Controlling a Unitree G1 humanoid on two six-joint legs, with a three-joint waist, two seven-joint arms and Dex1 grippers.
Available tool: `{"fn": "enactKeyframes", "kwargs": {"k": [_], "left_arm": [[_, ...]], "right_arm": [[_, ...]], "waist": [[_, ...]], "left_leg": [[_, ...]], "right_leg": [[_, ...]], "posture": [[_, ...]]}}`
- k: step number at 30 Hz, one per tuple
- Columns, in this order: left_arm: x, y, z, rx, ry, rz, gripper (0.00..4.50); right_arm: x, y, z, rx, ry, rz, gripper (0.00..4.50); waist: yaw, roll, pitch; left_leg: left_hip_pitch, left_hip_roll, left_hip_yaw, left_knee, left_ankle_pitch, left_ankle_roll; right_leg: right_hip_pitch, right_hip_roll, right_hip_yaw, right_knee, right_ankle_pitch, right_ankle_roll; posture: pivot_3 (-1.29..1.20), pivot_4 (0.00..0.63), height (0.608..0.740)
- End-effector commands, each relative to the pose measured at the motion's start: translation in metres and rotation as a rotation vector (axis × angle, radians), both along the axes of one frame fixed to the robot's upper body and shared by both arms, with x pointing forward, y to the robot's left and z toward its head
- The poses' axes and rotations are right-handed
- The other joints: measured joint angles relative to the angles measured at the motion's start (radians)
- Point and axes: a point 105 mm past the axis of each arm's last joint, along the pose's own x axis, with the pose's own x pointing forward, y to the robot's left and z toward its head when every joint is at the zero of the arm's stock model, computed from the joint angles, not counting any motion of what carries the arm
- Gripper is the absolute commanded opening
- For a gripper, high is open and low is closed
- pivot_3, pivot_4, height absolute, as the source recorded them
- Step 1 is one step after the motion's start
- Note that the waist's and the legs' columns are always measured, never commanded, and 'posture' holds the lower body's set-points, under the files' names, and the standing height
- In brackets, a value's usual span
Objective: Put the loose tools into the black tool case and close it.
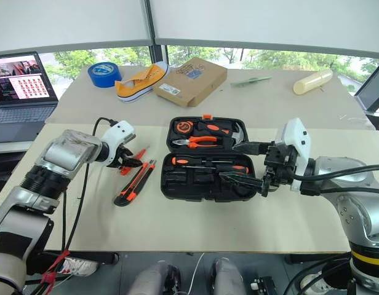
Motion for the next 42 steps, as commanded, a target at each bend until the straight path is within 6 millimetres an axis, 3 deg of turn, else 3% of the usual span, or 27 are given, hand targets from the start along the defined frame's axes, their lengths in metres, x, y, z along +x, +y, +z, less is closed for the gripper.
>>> {"fn": "enactKeyframes", "kwargs": {"k": [1,3,5,7,10,13,18,23,28,42], "left_arm": [[-0.002,0.005,-0.008,0.034,0.027,0.009,1.22],[-0.001,0.01,-0.008,0.041,0.018,0.014,0.47],[0.002,0.014,-0.002,0.041,-0.013,0.008,0.38],[0.007,0.007,0.02,-0.012,-0.114,-0.096,0.38],[0.014,-0.012,0.063,-0.063,-0.282,-0.266,0.38],[-0.008,-0.056,0.08,-0.074,-0.284,-0.608,0.38],[-0.029,-0.109,0.068,-0.028,-0.22,-0.868,0.38],[-0.031,-0.135,0.044,0.045,-0.092,-0.865,0.38],[-0.029,-0.146,0.027,0.089,-0.045,-0.834,0.38],[-0.034,-0.157,0.006,0.1,0.083,-0.802,0.38]], "right_arm": [[-0.005,-0.008,0.014,-0.009,-0.073,-0.029,4.5],[-0.006,-0.013,0.013,-0.017,-0.07,-0.053,4.5],[-0.008,-0.019,0.012,-0.027,-0.064,-0.073,4.5],[-0.011,-0.027,0.009,-0.035,-0.047,-0.1,4.5],[-0.022,-0.038,-0.001,-0.039,0.05,-0.108,4.5],[-0.026,-0.047,-0.01,-0.088,0.055,-0.142,4.5],[-0.022,-0.052,-0.015,-0.091,0.037,-0.198,4.5],[-0.026,-0.046,-0.018,-0.087,0.03,-0.197,4.5],[-0.029,-0.046,-0.02,-0.075,0.03,-0.211,4.5],[-0.027,-0.046,-0.023,-0.057,0.021,-0.241,4.5]], "waist": [[0.0,0.0,0.0],[-0.001,0.0,0.0],[-0.001,0.0,0.0],[-0.001,0.0,0.0],[0.001,-0.002,0.001],[0.01,-0.003,0.001],[0.015,-0.003,0.001],[0.005,-0.003,0.001],[0.001,-0.003,0.001],[0.004,-0.003,0.001]], "left_leg": [[0.0,0.0,0.0,0.0,0.0,0.0],[0.0,0.0,0.0,0.0,0.0,0.0],[0.0,0.0,0.0,0.0,0.0,0.0],[0.0,0.0,-0.001,0.0,0.0,0.0],[-0.002,0.0,-0.001,0.001,0.0,0.0],[-0.004,0.0,-0.002,0.002,0.0,0.001],[-0.004,-0.001,-0.001,0.006,-0.002,0.004],[-0.004,0.0,-0.001,0.006,-0.002,0.004],[-0.004,0.0,-0.002,0.006,-0.002,0.004],[-0.004,0.0,-0.003,0.006,-0.003,0.006]], "right_leg": [[0.0,0.0,0.0,0.0,0.0,0.0],[0.0,0.0,0.0,0.001,0.0,0.0],[0.0,0.0,0.0,0.001,0.0,0.0],[0.0,0.0,0.0,0.001,0.0,0.0],[-0.002,-0.001,0.0,0.001,0.0,-0.001],[-0.002,-0.001,-0.002,0.0,0.001,-0.001],[0.0,-0.001,-0.001,-0.001,0.001,0.001],[-0.001,0.0,0.0,-0.001,0.001,0.001],[-0.001,0.0,0.0,-0.001,-0.001,0.004],[0.0,-0.001,0.0,-0.001,0.0,0.002]], "posture": [[0.0,0.15,0.731],[0.0,0.15,0.731],[0.0,0.15,0.731],[0.0,0.15,0.731],[0.0,0.15,0.731],[0.0,0.15,0.731],[0.0,0.15,0.731],[0.0,0.15,0.731],[0.0,0.15,0.731],[0.0,0.15,0.731]]}}
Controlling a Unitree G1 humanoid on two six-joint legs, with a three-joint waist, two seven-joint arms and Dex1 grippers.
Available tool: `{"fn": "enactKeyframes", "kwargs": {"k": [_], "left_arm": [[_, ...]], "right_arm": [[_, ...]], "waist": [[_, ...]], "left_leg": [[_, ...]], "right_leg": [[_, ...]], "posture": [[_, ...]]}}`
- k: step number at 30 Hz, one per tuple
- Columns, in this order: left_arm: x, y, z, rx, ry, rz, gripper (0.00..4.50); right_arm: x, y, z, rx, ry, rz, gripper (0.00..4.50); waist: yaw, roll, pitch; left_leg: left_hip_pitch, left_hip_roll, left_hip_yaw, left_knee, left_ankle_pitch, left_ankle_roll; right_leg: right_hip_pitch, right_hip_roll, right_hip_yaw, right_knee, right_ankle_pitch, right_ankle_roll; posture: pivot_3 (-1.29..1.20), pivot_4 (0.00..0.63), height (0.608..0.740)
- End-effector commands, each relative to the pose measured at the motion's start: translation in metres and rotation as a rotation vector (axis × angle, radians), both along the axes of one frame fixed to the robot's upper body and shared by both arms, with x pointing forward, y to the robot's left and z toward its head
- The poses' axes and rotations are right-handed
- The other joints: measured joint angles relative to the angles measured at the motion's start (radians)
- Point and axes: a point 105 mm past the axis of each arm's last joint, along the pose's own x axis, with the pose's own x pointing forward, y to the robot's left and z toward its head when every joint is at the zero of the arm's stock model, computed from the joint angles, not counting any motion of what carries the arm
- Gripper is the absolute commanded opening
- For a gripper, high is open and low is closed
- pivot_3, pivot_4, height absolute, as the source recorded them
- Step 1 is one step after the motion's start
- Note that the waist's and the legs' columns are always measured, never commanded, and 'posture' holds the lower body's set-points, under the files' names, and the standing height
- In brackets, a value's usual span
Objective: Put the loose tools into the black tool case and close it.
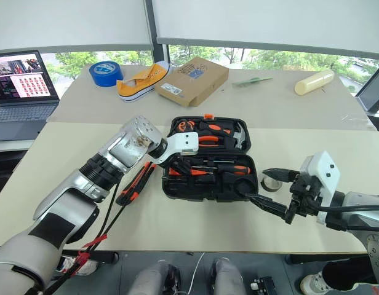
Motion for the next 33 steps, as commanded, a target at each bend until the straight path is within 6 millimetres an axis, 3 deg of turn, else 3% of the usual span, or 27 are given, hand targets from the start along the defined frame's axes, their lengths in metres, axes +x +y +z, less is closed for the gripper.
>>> {"fn": "enactKeyframes", "kwargs": {"k": [1,7,9,13,15,19,22,29,33], "left_arm": [[0.0,-0.005,-0.007,0.027,0.015,-0.004,0.38],[0.001,-0.005,-0.007,0.016,0.041,0.003,0.38],[-0.002,-0.004,-0.003,0.001,0.047,-0.011,1.38],[-0.006,-0.002,0.012,-0.05,0.059,-0.035,2.79],[-0.011,0.002,0.031,-0.121,0.073,-0.046,3.52],[-0.016,0.013,0.047,-0.234,0.068,-0.074,3.52],[-0.01,0.016,0.044,-0.318,0.025,-0.046,2.85],[-0.007,0.012,0.041,-0.572,-0.033,-0.036,0.08],[-0.003,0.008,0.017,-0.558,-0.061,-0.021,0.02]], "right_arm": [[0.0,0.002,0.011,-0.002,-0.072,0.002,4.5],[0.001,0.003,0.011,0.004,-0.075,-0.004,4.5],[0.001,0.003,0.011,0.006,-0.075,-0.006,4.5],[0.001,0.003,0.011,0.013,-0.072,-0.009,4.5],[0.001,0.003,0.01,0.016,-0.065,-0.006,4.5],[0.002,0.002,0.008,0.019,-0.059,-0.007,4.5],[0.003,0.002,0.009,0.016,-0.059,-0.006,4.5],[0.006,0.001,0.011,0.012,-0.053,0.002,4.5],[0.009,0.003,0.012,0.008,-0.05,0.013,4.5]], "waist": [[0.002,0.0,0.0],[-0.001,0.0,0.0],[-0.002,0.0,0.0],[-0.003,0.0,0.0],[-0.002,0.0,0.0],[-0.005,0.0,0.0],[-0.003,0.0,0.0],[0.002,0.0,0.0],[0.003,0.0,0.0]], "left_leg": [[0.0,0.0,0.0,0.0,0.0,0.0],[0.0,0.0,0.0,0.0,0.0,0.0],[0.0,0.0,0.0,0.0,0.0,0.0],[0.0,0.0,0.0,0.0,0.0,0.0],[-0.001,0.0,0.0,0.0,0.0,0.0],[-0.002,0.001,0.0,0.001,0.0,0.0],[0.0,0.0,0.0,0.001,0.0,0.0],[-0.001,0.0,-0.001,0.003,0.0,0.0],[-0.001,0.0,-0.001,0.004,0.0,0.0]], "right_leg": [[0.0,0.0,0.0,0.0,0.0,0.0],[0.0,0.0,0.0,0.0,0.0,-0.001],[0.0,0.0,0.0,0.0,0.0,-0.001],[-0.001,0.0,0.0,0.0,0.0,-0.001],[-0.001,0.0,0.0,0.0,0.0,-0.001],[-0.002,0.0,0.0,0.001,0.0,-0.001],[0.0,0.0,0.0,0.001,0.0,-0.001],[0.0,0.0,-0.001,0.001,0.001,-0.001],[0.001,0.0,-0.001,0.002,0.001,-0.001]], "posture": [[0.0,0.15,0.731],[0.0,0.15,0.731],[0.0,0.15,0.731],[0.0,0.15,0.731],[0.0,0.15,0.731],[0.0,0.15,0.731],[0.0,0.15,0.731],[0.0,0.15,0.731],[0.0,0.15,0.731]]}}
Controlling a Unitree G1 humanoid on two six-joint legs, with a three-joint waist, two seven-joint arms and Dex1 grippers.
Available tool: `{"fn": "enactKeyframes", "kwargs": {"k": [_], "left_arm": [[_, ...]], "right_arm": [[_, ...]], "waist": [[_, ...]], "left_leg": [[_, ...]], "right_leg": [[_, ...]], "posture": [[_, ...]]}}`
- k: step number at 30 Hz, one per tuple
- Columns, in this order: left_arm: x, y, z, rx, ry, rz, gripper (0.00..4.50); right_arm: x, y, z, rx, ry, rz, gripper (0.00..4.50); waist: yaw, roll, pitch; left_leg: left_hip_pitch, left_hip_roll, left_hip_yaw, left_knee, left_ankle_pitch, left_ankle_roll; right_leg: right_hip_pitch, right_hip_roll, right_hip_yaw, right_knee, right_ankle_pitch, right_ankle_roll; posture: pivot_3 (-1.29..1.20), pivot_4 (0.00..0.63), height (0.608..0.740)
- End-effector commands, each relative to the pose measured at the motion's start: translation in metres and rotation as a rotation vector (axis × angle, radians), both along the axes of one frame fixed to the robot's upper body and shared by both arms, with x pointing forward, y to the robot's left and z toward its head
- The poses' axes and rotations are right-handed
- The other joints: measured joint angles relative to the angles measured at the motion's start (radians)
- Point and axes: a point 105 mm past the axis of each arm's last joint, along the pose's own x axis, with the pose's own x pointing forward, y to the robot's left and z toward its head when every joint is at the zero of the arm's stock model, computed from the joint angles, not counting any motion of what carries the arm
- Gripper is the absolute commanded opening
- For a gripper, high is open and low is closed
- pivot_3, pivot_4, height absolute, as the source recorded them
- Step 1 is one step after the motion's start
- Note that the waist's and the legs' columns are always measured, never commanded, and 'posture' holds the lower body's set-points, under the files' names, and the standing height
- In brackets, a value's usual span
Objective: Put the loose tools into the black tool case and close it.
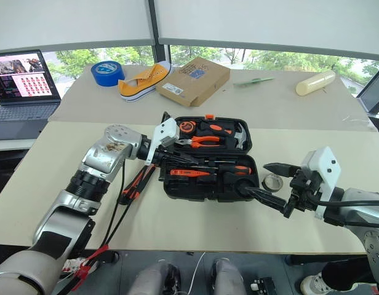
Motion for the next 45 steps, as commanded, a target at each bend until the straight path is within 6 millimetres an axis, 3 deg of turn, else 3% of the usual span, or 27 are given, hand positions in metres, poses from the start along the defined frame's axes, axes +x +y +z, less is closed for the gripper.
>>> {"fn": "enactKeyframes", "kwargs": {"k": [1,7,13,17,20,23,25,28,33,36,41,45], "left_arm": [[0.003,-0.003,-0.012,0.012,-0.045,0.012,0.02],[0.007,0.004,-0.044,0.116,-0.042,0.049,0.02],[0.011,0.008,-0.05,0.133,-0.067,0.079,0.02],[0.003,0.015,-0.021,0.039,-0.077,0.089,0.02],[-0.012,0.039,0.006,-0.023,-0.074,0.143,0.02],[-0.032,0.071,0.029,-0.062,-0.023,0.239,0.71],[-0.048,0.097,0.032,-0.037,-0.005,0.326,1.51],[-0.068,0.135,0.023,0.053,0.004,0.478,2.61],[-0.09,0.167,0.007,0.165,0.043,0.662,4.45],[-0.097,0.168,-0.005,0.213,0.087,0.739,4.45],[-0.073,0.155,-0.011,0.219,0.11,0.855,4.45],[-0.063,0.145,-0.031,0.315,0.176,0.896,4.45]], "right_arm": [[0.002,0.002,0.009,-0.013,-0.029,0.018,4.5],[0.003,0.004,0.011,-0.01,-0.028,0.025,4.5],[0.001,0.009,0.009,-0.002,-0.019,0.037,4.5],[0.002,0.012,0.009,0.009,-0.022,0.048,4.5],[0.004,0.015,0.01,0.007,-0.031,0.071,4.5],[0.006,0.02,0.012,0.01,-0.031,0.112,4.5],[0.005,0.025,0.012,0.011,-0.022,0.153,4.5],[0.005,0.032,0.01,0.006,-0.009,0.214,4.5],[0.007,0.04,0.009,-0.003,-0.002,0.285,4.5],[0.01,0.045,0.009,-0.019,-0.005,0.323,4.5],[0.015,0.043,0.012,-0.034,-0.023,0.312,4.5],[0.015,0.042,0.011,-0.039,-0.036,0.289,4.5]], "waist": [[-0.002,0.0,0.0],[-0.002,0.0,0.0],[-0.001,0.0,0.0],[-0.005,0.0,0.0],[-0.016,0.0,0.0],[-0.021,0.0,0.0],[-0.022,0.0,0.0],[-0.023,0.0,0.0],[0.0,0.0,0.0],[-0.004,0.0,0.0],[0.015,0.0,0.0],[0.015,0.0,0.0]], "left_leg": [[0.0,0.0,0.0,0.0,0.0,0.0],[0.0,0.0,0.0,0.0,0.0,0.0],[0.001,0.0,0.0,0.0,0.0,0.0],[0.001,0.0,0.0,0.0,0.0,0.0],[0.0,0.001,0.0,0.0,0.0,0.0],[0.001,0.002,0.0,0.0,0.0,0.0],[0.002,0.002,-0.001,0.0,0.0,0.0],[0.003,0.002,-0.001,-0.001,0.0,0.0],[0.003,0.001,-0.002,0.0,-0.001,-0.001],[0.003,0.001,-0.003,0.0,-0.001,-0.001],[0.003,0.0,-0.003,0.0,-0.001,-0.001],[0.003,0.0,-0.003,0.0,-0.001,-0.001]], "right_leg": [[0.0,0.0,0.0,0.0,0.0,0.0],[0.0,0.0,0.0,0.0,0.0,0.0],[0.0,0.0,0.0,0.001,0.0,0.0],[0.0,0.0,0.0,0.001,0.0,0.0],[-0.001,0.0,0.001,0.002,0.0,0.0],[-0.002,0.0,0.001,0.005,0.0,-0.001],[-0.001,0.0,0.002,0.005,-0.001,0.0],[0.0,-0.001,0.003,0.005,-0.002,0.001],[0.001,-0.001,0.003,0.005,-0.004,0.003],[0.001,-0.001,0.007,0.004,-0.003,0.002],[0.002,-0.001,0.004,0.005,-0.003,0.001],[0.002,0.0,0.004,0.006,-0.003,0.001]], "posture": [[0.0,0.15,0.731],[0.0,0.15,0.731],[0.0,0.15,0.731],[0.0,0.15,0.731],[0.0,0.15,0.731],[0.0,0.15,0.731],[0.0,0.15,0.731],[0.0,0.15,0.731],[0.0,0.15,0.731],[0.0,0.15,0.731],[0.0,0.15,0.731],[0.0,0.15,0.731]]}}
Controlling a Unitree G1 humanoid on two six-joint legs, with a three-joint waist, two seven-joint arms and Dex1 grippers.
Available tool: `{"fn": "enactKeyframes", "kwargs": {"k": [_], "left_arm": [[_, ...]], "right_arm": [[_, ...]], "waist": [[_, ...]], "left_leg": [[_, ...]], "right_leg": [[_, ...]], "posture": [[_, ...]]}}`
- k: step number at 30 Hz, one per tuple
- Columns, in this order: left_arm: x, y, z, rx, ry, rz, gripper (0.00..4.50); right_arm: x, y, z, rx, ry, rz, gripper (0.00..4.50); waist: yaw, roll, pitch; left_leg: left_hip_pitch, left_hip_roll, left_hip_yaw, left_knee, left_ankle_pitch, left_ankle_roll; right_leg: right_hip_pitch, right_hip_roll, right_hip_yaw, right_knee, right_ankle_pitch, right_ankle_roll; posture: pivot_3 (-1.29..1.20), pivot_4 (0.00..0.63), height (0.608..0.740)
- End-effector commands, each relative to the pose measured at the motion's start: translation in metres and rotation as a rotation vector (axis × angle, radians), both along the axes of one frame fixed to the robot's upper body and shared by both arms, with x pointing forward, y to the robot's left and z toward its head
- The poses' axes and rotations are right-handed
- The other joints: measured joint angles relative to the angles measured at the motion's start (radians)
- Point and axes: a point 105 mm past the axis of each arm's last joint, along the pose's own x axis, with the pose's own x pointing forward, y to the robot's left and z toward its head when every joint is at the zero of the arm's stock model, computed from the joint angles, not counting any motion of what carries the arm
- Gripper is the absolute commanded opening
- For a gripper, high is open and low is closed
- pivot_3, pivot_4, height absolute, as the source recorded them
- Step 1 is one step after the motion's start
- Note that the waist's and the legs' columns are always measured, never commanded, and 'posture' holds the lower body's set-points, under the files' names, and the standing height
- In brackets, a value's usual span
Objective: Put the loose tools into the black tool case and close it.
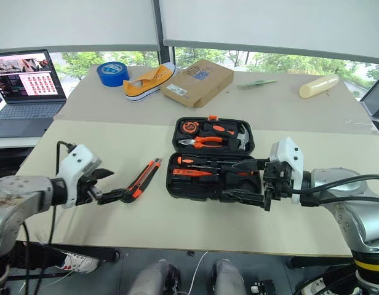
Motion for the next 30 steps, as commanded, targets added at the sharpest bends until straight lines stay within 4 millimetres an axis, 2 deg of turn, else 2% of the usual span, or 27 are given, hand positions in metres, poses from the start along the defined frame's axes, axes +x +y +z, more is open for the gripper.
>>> {"fn": "enactKeyframes", "kwargs": {"k": [1,4,8,11,15,17,19,20,21,23,25,27,30], "left_arm": [[0.007,-0.002,-0.02,0.093,0.076,0.064,4.45],[0.016,-0.001,-0.032,0.145,0.102,0.101,4.45],[0.02,-0.016,-0.04,0.121,0.128,0.059,4.45],[0.022,-0.011,-0.05,0.162,0.138,0.061,4.45],[0.023,-0.003,-0.052,0.169,0.143,0.069,3.5],[0.024,0.002,-0.05,0.172,0.141,0.077,2.74],[0.029,0.009,-0.042,0.164,0.114,0.085,1.99],[0.033,0.013,-0.034,0.15,0.085,0.084,1.76],[0.038,0.012,-0.024,0.134,0.037,0.051,1.74],[0.045,-0.003,0.007,0.083,-0.102,-0.106,1.74],[0.035,-0.026,0.032,0.101,-0.239,-0.409,1.74],[0.033,-0.036,0.038,0.151,-0.282,-0.562,1.74],[0.039,-0.056,0.048,0.116,-0.303,-0.68,1.74]], "right_arm": [[-0.002,0.0,0.008,-0.011,-0.062,-0.01,4.5],[-0.006,0.001,0.008,-0.008,-0.057,-0.011,4.5],[-0.008,0.001,0.006,-0.002,-0.055,-0.026,4.5],[-0.011,0.001,0.005,0.004,-0.054,-0.039,4.5],[-0.013,-0.001,0.003,0.003,-0.052,-0.058,4.5],[-0.013,-0.002,0.003,0.002,-0.055,-0.065,4.5],[-0.013,-0.004,0.004,0.004,-0.058,-0.079,4.5],[-0.013,-0.006,0.005,0.003,-0.058,-0.085,4.5],[-0.014,-0.007,0.005,0.001,-0.058,-0.09,4.5],[-0.015,-0.011,0.004,-0.006,-0.049,-0.102,4.5],[-0.018,-0.014,0.002,-0.015,-0.038,-0.104,4.5],[-0.019,-0.015,0.002,-0.015,-0.034,-0.107,4.5],[-0.019,-0.015,0.002,-0.013,-0.03,-0.11,4.5]], "waist": [[-0.001,0.0,0.0],[-0.005,0.0,0.0],[-0.004,0.0,0.0],[0.003,0.001,0.0],[0.004,0.001,-0.001],[0.002,0.001,-0.001],[0.0,0.001,-0.001],[-0.002,0.001,-0.001],[-0.004,0.001,-0.001],[-0.008,0.001,0.0],[-0.008,0.0,0.0],[-0.003,0.0,0.0],[0.005,0.0,0.0]], "left_leg": [[0.0,0.0,0.0,0.0,0.0,0.0],[0.0,0.0,0.0,-0.001,0.0,-0.001],[0.0,0.0,0.0,-0.001,0.001,-0.001],[0.001,0.0,0.0,0.0,0.001,-0.001],[0.002,0.0,0.0,0.0,0.001,-0.001],[0.002,0.0,0.0,-0.001,0.001,-0.001],[0.002,0.001,0.0,-0.001,0.001,-0.001],[0.002,0.001,0.0,-0.001,0.001,-0.001],[0.002,0.001,0.0,-0.001,0.001,-0.001],[0.002,0.001,0.0,-0.002,0.001,-0.002],[0.0,0.001,0.0,-0.002,0.001,-0.002],[-0.002,0.001,0.0,-0.002,0.001,-0.002],[-0.002,-0.001,0.0,-0.002,0.001,-0.002]], "right_leg": [[0.0,0.0,0.0,0.0,0.0,0.0],[-0.001,0.001,0.0,0.0,0.0,0.0],[-0.001,0.0,0.001,0.001,0.0,0.0],[0.0,0.0,0.001,0.001,0.0,0.0],[0.001,-0.002,0.001,0.001,0.0,0.0],[0.0,-0.002,0.001,0.001,0.0,0.0],[0.0,-0.001,0.001,0.001,0.0,0.0],[0.0,-0.001,0.001,0.001,0.0,-0.001],[0.0,-0.001,0.002,0.001,0.0,-0.001],[-0.001,-0.001,0.002,0.001,-0.001,-0.001],[-0.003,-0.001,0.0,0.001,-0.001,-0.002],[-0.004,-0.001,-0.002,0.0,-0.001,-0.002],[-0.003,-0.002,-0.002,-0.001,0.0,-0.002]], "posture": [[0.0,0.15,0.731],[0.0,0.15,0.731],[0.0,0.15,0.731],[0.0,0.15,0.731],[0.0,0.15,0.731],[0.0,0.15,0.731],[0.0,0.15,0.731],[0.0,0.15,0.731],[0.0,0.15,0.731],[0.0,0.15,0.731],[0.0,0.15,0.731],[0.0,0.15,0.731],[0.0,0.15,0.731]]}}
